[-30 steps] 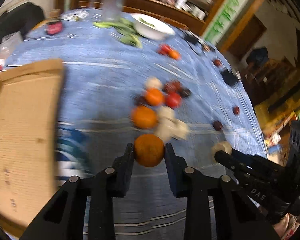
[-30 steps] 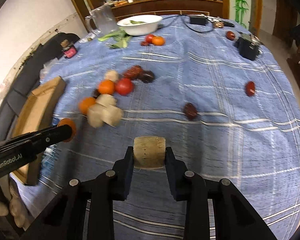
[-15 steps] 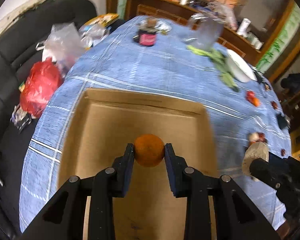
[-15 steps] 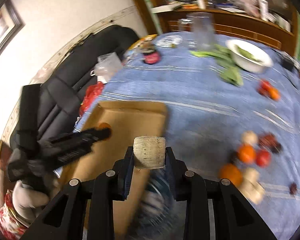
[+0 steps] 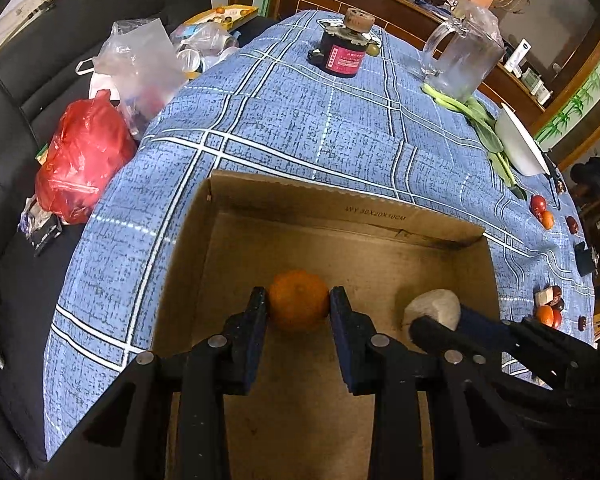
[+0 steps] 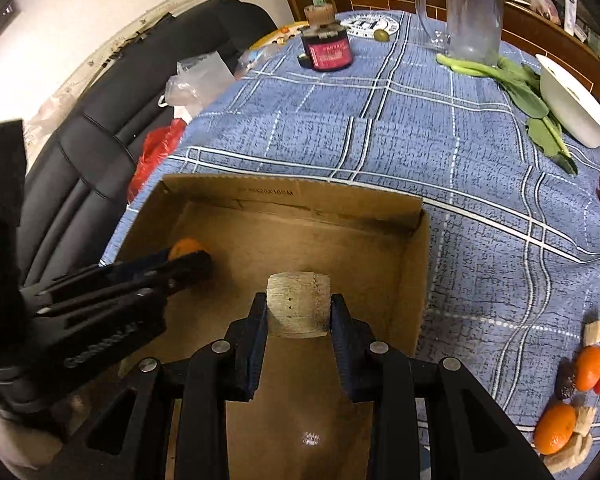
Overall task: Organize fruits
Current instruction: 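Carry the orange and cube into the cardboard tray and open both grippers, then grasp a second orange with the left gripper while the right grasps a dark date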
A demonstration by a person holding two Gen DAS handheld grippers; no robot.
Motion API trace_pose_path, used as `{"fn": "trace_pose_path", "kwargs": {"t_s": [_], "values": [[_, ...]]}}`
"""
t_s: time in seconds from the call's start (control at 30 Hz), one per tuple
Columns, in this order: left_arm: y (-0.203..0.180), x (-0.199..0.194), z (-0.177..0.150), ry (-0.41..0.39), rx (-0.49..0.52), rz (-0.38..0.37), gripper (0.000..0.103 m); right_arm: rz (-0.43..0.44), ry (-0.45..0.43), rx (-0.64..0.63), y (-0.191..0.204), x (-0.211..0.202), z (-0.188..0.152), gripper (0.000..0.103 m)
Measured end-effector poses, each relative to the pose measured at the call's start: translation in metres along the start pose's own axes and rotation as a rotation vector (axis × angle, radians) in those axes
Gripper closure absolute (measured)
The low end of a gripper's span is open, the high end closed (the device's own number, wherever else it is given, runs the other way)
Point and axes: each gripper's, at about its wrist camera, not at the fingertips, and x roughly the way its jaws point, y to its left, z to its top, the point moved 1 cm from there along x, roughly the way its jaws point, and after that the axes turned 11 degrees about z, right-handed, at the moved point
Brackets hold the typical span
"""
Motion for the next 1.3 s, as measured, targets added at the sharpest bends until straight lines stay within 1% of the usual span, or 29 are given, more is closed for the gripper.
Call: {"fn": "trace_pose_path", "kwargs": {"t_s": [0.1, 0.17, 0.2, 0.27, 0.37, 0.43, 0.5, 0.53, 0.57, 0.6, 0.63, 0.67, 0.73, 0.8, 0.87, 0.93, 1.03, 1.07, 1.2, 1.3], "values": [[0.001, 0.000, 0.001, 0.002, -0.002, 0.005, 0.071, 0.008, 0.003, -0.009, 0.001, -0.002, 0.000, 0.067], [0.003, -0.003, 0.001, 0.000, -0.010, 0.014, 0.069, 0.008, -0.005, -0.021, 0.004, -0.005, 0.002, 0.056], [0.005, -0.006, 0.001, -0.003, -0.019, 0.016, 0.067, 0.004, -0.013, -0.026, 0.005, -0.008, 0.002, 0.053], [0.007, -0.013, 0.002, -0.012, -0.036, 0.015, 0.062, 0.005, -0.033, -0.025, 0.005, -0.018, 0.001, 0.043], [0.007, -0.028, 0.001, -0.042, -0.056, 0.019, 0.059, 0.019, -0.073, -0.008, 0.001, -0.042, -0.003, 0.041], [0.005, -0.038, -0.001, -0.056, -0.067, 0.017, 0.057, 0.012, -0.104, -0.002, -0.002, -0.060, -0.008, 0.041], [0.001, -0.048, -0.004, -0.067, -0.089, 0.005, 0.055, -0.014, -0.154, -0.003, -0.006, -0.085, -0.019, 0.041], [-0.003, -0.056, -0.007, -0.071, -0.103, -0.007, 0.053, -0.041, -0.179, -0.013, -0.007, -0.097, -0.025, 0.039], [-0.006, -0.061, -0.009, -0.075, -0.112, -0.017, 0.052, -0.084, -0.210, -0.028, -0.010, -0.110, -0.033, 0.031], [-0.011, -0.068, -0.013, -0.081, -0.123, -0.029, 0.051, -0.119, -0.233, -0.037, -0.013, -0.120, -0.041, 0.026], [-0.017, -0.073, -0.017, -0.085, -0.128, -0.037, 0.049, -0.154, -0.265, -0.043, -0.020, -0.131, -0.051, 0.016], [-0.023, -0.077, -0.021, -0.088, -0.129, -0.040, 0.048, -0.177, -0.292, -0.036, -0.030, -0.143, -0.063, 0.013], [-0.040, -0.086, -0.031, -0.089, -0.124, -0.047, 0.047, -0.204, -0.299, 0.012, -0.056, -0.159, -0.083, 0.013], [-0.056, -0.090, -0.038, -0.087, -0.111, -0.052, 0.047, -0.190, -0.275, 0.120, -0.093, -0.176, -0.108, 0.013], [-0.078, -0.094, -0.046, -0.084, -0.092, -0.052, 0.047, -0.195, -0.289, 0.192, -0.122, -0.194, -0.127, 0.013], [-0.104, -0.094, -0.054, -0.072, -0.071, -0.066, 0.047, -0.230, -0.299, 0.244, -0.153, -0.214, -0.144, 0.013], [-0.138, -0.091, -0.064, -0.054, -0.031, -0.090, 0.047, -0.258, -0.300, 0.311, -0.192, -0.237, -0.165, 0.013], [-0.155, -0.088, -0.068, -0.045, -0.008, -0.102, 0.047, -0.262, -0.303, 0.333, -0.205, -0.246, -0.173, 0.013], [-0.202, -0.077, -0.081, -0.028, 0.056, -0.147, 0.047, -0.264, -0.305, 0.376, -0.240, -0.268, -0.195, 0.013], [-0.224, -0.067, -0.088, -0.016, 0.083, -0.152, 0.047, -0.257, -0.296, 0.384, -0.252, -0.276, -0.205, 0.013]]}}
